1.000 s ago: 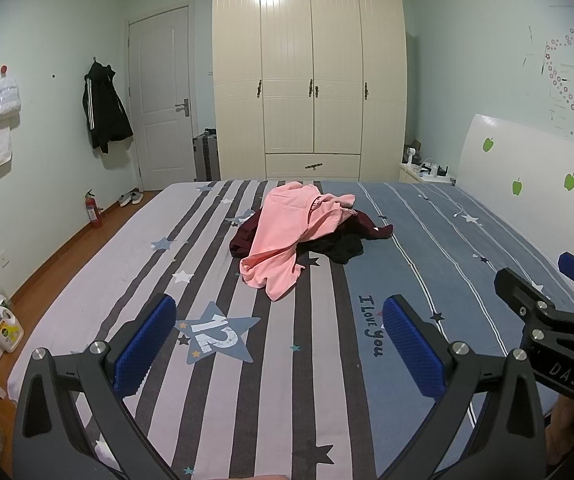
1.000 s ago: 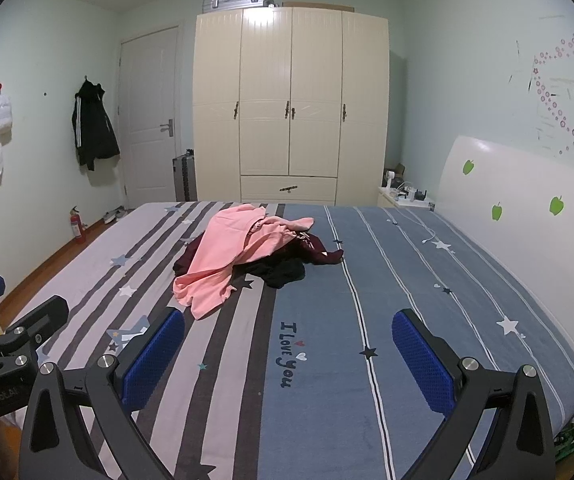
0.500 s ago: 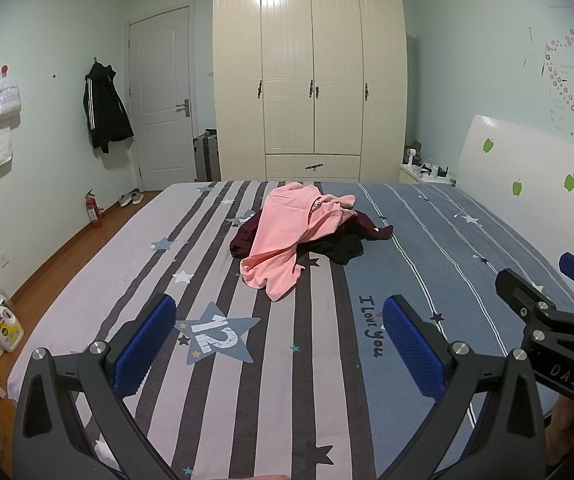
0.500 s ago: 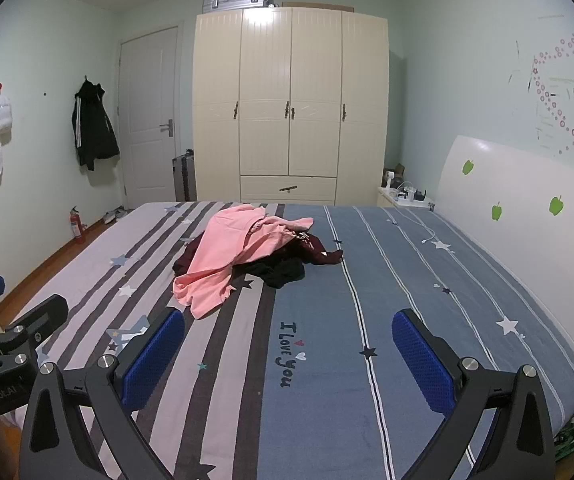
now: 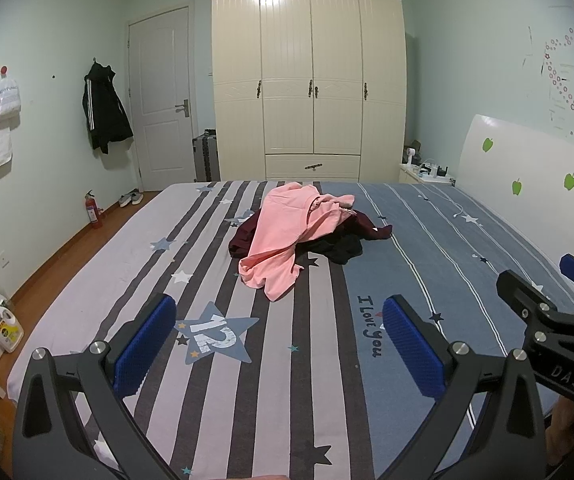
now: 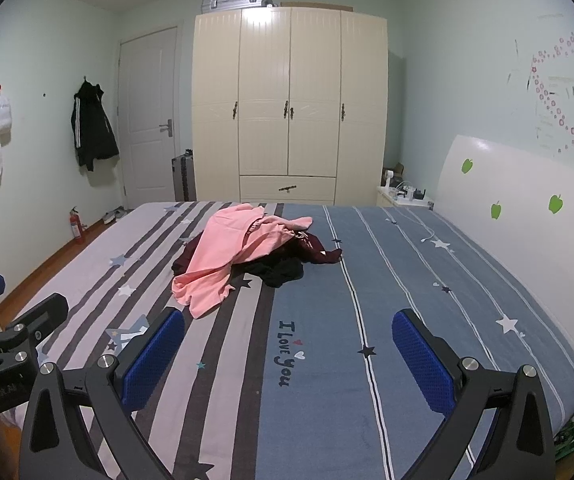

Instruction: Fold clothes

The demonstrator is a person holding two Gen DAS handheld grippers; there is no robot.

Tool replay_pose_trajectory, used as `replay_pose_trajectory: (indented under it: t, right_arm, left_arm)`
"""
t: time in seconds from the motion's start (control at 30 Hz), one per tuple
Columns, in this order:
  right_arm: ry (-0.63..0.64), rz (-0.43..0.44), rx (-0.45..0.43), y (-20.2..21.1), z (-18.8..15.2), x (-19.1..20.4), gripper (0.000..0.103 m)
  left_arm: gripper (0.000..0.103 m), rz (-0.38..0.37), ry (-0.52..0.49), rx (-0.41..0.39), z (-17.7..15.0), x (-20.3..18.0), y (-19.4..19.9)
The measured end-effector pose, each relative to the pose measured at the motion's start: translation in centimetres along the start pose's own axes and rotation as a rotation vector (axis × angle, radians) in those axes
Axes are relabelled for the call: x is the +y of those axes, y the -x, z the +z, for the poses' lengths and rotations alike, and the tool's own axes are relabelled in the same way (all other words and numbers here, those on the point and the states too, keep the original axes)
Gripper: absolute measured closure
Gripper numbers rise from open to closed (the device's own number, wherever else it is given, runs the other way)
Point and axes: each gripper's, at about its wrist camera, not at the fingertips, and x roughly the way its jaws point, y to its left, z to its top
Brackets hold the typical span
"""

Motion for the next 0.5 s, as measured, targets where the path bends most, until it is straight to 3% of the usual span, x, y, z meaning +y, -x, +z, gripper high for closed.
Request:
replay_pose_trajectory:
  t: [0.5]
  right_arm:
    - [0.001, 0.006, -0.005, 0.14, -0.06, -0.59, 0.0]
  left_arm:
    - [0.001, 0.033, 0.01, -0.006, 0.11, -0.35, 0.43]
